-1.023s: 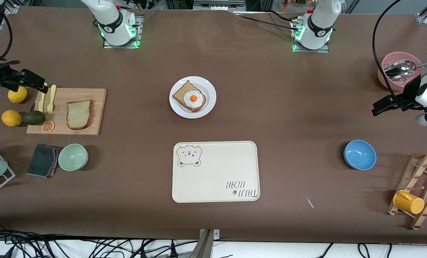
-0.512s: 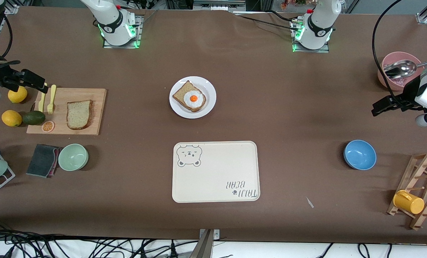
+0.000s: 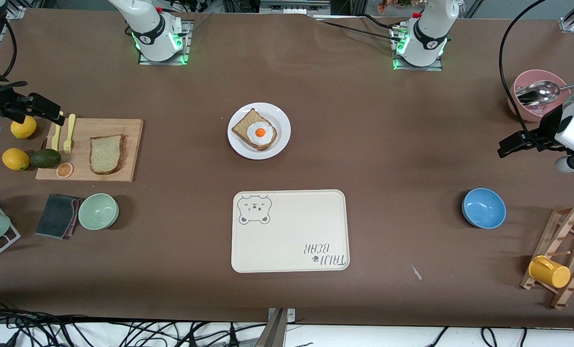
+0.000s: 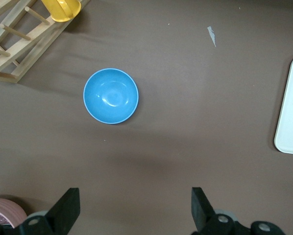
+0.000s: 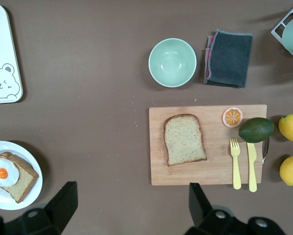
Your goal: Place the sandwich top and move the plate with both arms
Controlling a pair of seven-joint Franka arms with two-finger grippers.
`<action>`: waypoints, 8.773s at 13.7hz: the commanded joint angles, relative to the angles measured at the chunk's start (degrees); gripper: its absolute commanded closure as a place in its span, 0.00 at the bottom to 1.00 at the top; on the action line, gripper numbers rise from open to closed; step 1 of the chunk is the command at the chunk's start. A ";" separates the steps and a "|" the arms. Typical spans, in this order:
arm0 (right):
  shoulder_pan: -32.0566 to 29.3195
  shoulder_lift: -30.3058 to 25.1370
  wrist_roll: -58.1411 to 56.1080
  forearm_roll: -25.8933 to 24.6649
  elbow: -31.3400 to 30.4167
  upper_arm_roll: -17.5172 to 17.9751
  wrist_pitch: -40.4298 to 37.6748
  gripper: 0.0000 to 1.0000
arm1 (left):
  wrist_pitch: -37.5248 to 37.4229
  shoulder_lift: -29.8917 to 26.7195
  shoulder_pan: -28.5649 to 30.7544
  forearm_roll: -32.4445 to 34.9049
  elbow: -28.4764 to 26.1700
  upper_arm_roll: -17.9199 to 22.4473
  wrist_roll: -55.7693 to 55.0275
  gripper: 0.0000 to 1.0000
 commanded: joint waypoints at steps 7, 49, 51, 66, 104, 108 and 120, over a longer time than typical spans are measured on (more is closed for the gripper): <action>0.03 0.50 0.24 -0.59 1.32 0.25 -0.70 0.00 | 1.28 -0.37 0.22 -0.78 -0.88 -0.22 0.07 0.00; 5.56 19.38 7.08 -15.00 -22.23 -5.46 27.69 0.21 | 1.28 -0.46 0.31 -0.69 -0.62 -0.13 0.25 0.00; 5.65 20.97 12.69 -18.93 -22.14 -5.38 27.96 0.35 | 1.55 -0.28 0.49 -0.61 -0.53 0.04 0.42 0.00; 6.88 25.46 16.41 -19.92 -22.23 -5.29 27.96 0.42 | 1.90 0.16 -8.39 -0.69 -0.80 8.66 -0.02 0.00; 29.36 26.34 29.05 -0.70 1.50 -4.24 -4.91 1.00 | 1.90 0.16 -8.92 -0.69 -1.76 7.43 -0.89 0.00; 38.33 26.95 41.76 6.08 4.92 -4.32 -4.74 1.00 | 2.25 0.34 -8.83 -0.69 -1.76 7.43 -0.89 0.00; 53.73 36.35 57.28 6.89 5.81 -4.50 11.78 1.00 | 3.57 1.39 -8.39 -0.69 -1.76 7.43 -0.81 0.00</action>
